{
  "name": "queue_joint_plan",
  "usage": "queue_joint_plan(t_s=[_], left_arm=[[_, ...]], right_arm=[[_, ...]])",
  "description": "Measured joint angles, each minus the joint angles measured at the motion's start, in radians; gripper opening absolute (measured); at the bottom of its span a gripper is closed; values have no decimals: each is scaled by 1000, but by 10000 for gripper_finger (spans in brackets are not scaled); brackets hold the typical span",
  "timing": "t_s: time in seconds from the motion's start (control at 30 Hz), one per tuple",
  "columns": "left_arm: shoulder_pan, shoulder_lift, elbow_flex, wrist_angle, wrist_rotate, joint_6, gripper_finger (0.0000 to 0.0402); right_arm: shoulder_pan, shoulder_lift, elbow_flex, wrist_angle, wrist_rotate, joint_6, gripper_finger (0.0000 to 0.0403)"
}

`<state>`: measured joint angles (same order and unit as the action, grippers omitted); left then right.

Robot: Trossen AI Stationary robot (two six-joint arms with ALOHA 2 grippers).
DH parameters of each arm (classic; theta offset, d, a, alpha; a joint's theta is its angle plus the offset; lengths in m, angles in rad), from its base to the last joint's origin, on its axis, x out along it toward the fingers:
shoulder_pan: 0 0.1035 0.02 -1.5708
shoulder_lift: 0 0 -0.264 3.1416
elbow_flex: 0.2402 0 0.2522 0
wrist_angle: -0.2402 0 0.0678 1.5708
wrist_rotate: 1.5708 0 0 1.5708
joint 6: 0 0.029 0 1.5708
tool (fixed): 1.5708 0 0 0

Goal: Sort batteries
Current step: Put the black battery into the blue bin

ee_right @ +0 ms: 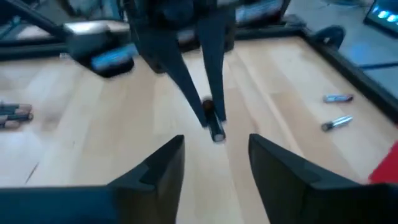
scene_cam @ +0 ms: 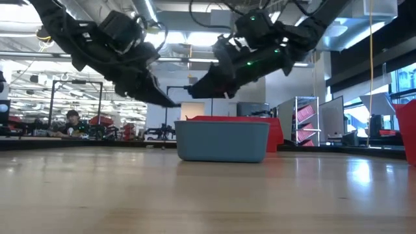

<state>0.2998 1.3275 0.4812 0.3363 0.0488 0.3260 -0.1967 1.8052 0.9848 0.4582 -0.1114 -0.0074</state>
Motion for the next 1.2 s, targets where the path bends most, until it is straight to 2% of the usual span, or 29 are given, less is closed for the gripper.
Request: queue_joint_plan(t_s=[0.13,0.27,0.6,0.77,1.0,1.2], left_arm=[[-30,-2,1,6,-1,-4,26],[-53,-1,2,10,-1,-9,27],[-63,-1,1,11,-1,-12,32],[-63,-1,1,12,-2,-12,27],[-63,-1,2,16,-2,-31,34],[-63,-1,2,22,-1,-35,33]], right_arm=[[0,50,68,-24,11,-24,213],[1,87,114,-59,0,-65,214],[1,96,125,-78,-109,-91,146],[9,96,125,-94,-62,-106,118],[9,96,125,-97,-88,-110,76],[22,96,125,-94,-73,-131,67]])
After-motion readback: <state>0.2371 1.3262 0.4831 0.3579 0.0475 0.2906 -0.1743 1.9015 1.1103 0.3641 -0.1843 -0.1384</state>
